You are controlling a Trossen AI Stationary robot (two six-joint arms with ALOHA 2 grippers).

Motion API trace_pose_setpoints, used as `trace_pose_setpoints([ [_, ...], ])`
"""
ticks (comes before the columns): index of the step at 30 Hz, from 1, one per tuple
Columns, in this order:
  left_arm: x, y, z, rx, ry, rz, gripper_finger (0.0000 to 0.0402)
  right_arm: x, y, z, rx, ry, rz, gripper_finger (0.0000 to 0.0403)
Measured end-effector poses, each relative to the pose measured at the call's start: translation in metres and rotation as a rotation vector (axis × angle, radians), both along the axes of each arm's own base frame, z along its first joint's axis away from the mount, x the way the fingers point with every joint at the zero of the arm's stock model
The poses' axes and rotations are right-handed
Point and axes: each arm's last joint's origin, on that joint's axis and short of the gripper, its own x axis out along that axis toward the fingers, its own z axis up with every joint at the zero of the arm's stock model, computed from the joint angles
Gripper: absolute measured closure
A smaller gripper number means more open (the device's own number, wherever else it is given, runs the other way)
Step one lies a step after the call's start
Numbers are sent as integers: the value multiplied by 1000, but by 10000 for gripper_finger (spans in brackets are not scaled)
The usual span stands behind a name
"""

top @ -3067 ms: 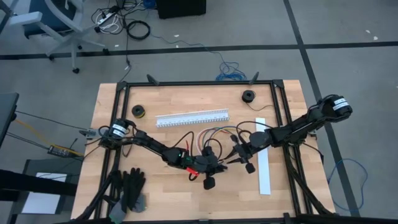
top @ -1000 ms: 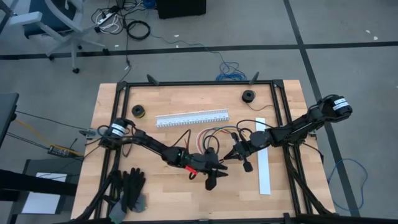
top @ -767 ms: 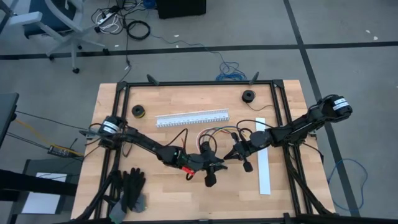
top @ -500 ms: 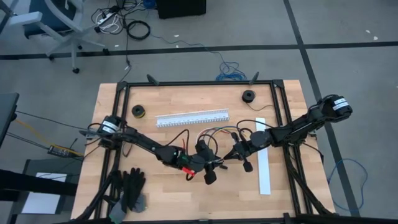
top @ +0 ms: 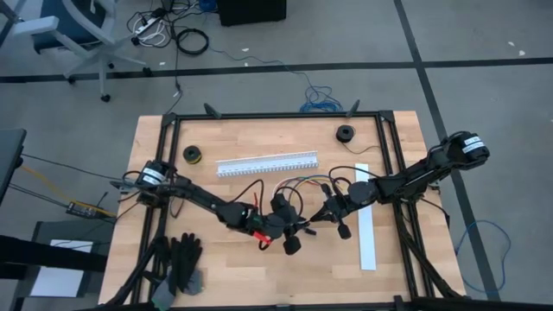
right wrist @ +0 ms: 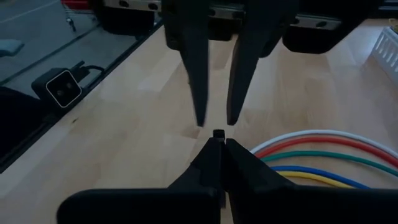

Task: Ziptie cables
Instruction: Insert black zip tie on the cable wire

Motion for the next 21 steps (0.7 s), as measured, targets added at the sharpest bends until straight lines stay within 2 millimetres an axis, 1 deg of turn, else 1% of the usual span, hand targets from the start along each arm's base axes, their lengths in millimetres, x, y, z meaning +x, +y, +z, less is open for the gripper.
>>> trace_pose_setpoints([
  [3,1,0,-3,-5,4,-8,379,0,0,0,0,0,1,402],
  [6,2,0,-2,-10,-10,-14,385,0,0,0,1,1,4,402],
  [9,2,0,-2,-13,-6,-15,384,0,0,0,2,1,4,402],
  [17,4,0,-11,-15,7,-8,376,0,0,0,3,3,5,403],
  [21,5,1,-10,-19,2,-10,376,0,0,0,10,0,6,403],
])
